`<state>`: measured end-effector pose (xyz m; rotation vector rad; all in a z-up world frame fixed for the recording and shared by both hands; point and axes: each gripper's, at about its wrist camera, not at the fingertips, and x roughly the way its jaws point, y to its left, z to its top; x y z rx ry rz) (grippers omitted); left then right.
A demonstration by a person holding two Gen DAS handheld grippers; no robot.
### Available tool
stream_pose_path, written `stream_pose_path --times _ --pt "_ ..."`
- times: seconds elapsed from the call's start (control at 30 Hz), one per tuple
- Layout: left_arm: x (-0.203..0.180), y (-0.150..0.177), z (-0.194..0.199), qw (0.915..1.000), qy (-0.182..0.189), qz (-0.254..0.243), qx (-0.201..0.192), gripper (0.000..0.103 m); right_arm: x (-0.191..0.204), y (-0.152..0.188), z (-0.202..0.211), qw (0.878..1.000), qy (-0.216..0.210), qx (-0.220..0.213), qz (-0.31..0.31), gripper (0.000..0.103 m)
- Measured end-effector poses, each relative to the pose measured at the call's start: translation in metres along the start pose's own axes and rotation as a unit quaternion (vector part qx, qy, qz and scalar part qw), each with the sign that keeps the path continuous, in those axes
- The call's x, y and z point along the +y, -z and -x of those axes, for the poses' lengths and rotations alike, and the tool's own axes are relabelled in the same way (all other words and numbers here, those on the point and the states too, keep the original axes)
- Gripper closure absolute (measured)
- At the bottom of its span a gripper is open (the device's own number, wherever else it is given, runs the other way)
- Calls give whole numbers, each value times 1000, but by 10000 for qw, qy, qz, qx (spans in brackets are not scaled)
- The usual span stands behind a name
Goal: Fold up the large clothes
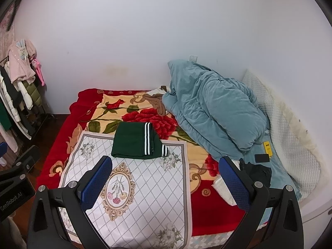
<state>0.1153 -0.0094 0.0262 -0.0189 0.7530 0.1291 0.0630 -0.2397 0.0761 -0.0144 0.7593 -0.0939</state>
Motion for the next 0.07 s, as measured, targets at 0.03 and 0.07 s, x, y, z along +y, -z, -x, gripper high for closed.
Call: stream_pose_path --times 0.03,0.07 --pt "-1 0 0 10000 0 -5 -14 1 0 1 1 10000 6 2 -9 0" --pt "-1 -1 -1 10000 12 -15 -20 1 0 1 1 10000 -6 0 -26 0"
